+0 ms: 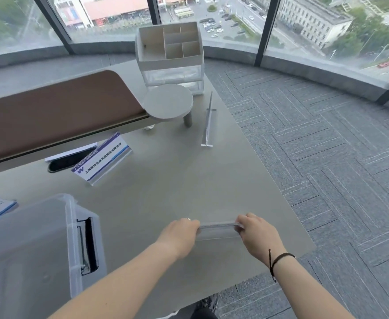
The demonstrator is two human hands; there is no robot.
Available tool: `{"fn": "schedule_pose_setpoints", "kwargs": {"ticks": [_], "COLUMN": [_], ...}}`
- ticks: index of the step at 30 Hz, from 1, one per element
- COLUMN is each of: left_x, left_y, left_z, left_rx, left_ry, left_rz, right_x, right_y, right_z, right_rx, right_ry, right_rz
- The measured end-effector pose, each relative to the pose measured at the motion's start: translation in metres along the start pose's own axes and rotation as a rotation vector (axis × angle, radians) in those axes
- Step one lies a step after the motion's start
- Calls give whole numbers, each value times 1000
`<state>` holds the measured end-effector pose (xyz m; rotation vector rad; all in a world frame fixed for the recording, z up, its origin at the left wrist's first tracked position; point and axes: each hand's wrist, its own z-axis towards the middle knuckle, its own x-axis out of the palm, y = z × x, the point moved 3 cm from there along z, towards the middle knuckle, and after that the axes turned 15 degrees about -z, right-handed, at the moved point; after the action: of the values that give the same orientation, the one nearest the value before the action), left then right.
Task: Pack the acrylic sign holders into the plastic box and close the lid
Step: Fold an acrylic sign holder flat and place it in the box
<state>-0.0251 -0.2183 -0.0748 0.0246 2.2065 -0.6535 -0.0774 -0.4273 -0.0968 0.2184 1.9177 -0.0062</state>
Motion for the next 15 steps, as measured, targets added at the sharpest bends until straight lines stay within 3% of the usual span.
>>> {"fn": "schedule_pose_setpoints", "kwargs": {"ticks": [8,15], "left_x": [-59,-118], "left_y": [1,43], "left_z": [-43,-126], "left_rx": [78,42], "left_ry": [-155,-372], "left_rz": [27,-19], "right_x": [-67,-138], "right_y": [33,121], "right_z": [-10,-20], "right_rx": [-16,-150], "right_ry": [-216,-383], "right_rz": [-29,-72]}}
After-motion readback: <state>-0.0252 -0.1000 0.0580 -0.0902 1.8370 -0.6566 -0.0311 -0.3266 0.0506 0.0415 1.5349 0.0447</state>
